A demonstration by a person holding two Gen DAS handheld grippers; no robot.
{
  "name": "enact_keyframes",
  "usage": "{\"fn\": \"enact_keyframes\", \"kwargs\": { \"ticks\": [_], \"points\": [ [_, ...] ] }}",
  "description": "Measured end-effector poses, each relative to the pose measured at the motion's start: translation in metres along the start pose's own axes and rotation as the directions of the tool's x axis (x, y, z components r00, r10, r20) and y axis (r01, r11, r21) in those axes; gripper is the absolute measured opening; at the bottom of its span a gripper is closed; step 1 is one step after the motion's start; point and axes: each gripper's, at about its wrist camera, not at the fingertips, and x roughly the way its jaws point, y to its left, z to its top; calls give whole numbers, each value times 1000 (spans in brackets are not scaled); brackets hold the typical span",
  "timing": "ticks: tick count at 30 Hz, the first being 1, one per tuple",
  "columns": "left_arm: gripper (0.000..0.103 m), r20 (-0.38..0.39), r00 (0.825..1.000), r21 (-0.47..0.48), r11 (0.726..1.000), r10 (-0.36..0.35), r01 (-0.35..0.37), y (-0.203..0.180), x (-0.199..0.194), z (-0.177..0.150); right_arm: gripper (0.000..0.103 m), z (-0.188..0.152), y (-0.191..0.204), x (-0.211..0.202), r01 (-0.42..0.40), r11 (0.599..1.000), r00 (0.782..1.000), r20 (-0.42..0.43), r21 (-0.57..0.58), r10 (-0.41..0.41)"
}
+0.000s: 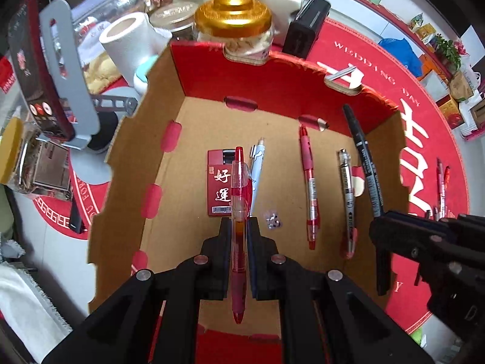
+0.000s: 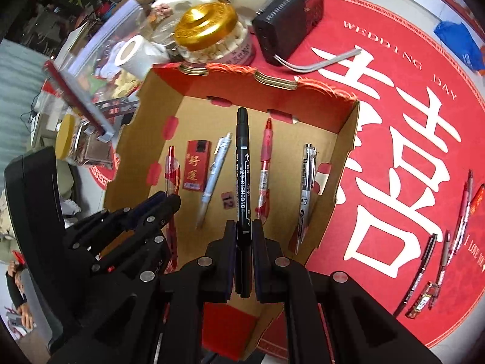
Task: Organize rigid objects
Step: 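Lower and open the left gripper in the tray while the right releases the black marker, then move both grippers back over the mat toward the remaining items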
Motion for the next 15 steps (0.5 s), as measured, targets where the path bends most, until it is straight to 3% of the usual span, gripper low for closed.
{"fn": "enact_keyframes", "kwargs": {
  "ticks": [6, 7, 8, 9, 10, 11, 12, 13, 15],
  "points": [
    [11, -30, 999, 6, 1000, 11, -11, -1, 20, -1, 11, 3, -7, 19, 7, 1000, 1000, -2, 17, -7],
    [16, -39, 999, 9, 1000, 15, -15, -1, 24, 0, 11, 4, -8, 21, 11, 1000, 1000, -1, 17, -11],
    [25, -47, 999, 12, 1000, 18, -18, -1, 28, 1, 11, 5, -8, 22, 20, 1000, 1000, 7, 15, -20],
    [60, -52, 998, 11, 1000, 22, -22, -1, 30, 2, 11, 5, -8, 22, 26, 1000, 1000, 16, 9, -26],
    [92, -55, 998, 1, 1000, 24, -24, 2, 32, 3, 23, 5, -8, 22, 28, 1000, 999, 23, -1, -28],
    [99, -43, 999, -11, 1000, 20, -21, 4, 32, 4, 61, 5, -8, 19, 32, 999, 999, 34, -6, -32],
    [103, -24, 999, -20, 1000, 21, -21, 6, 29, 4, 81, 4, -7, 15, 30, 1000, 998, 57, -7, -29],
    [103, -4, 1000, -26, 999, 23, -23, 8, 26, 4, 86, 2, -6, 5, -18, 1000, 995, 98, -13, 19],
    [103, 6, 1000, -33, 999, 30, -30, 10, 24, 5, 86, 0, -3, -6, 7, 1000, 991, 131, -29, -3]
  ]
}}
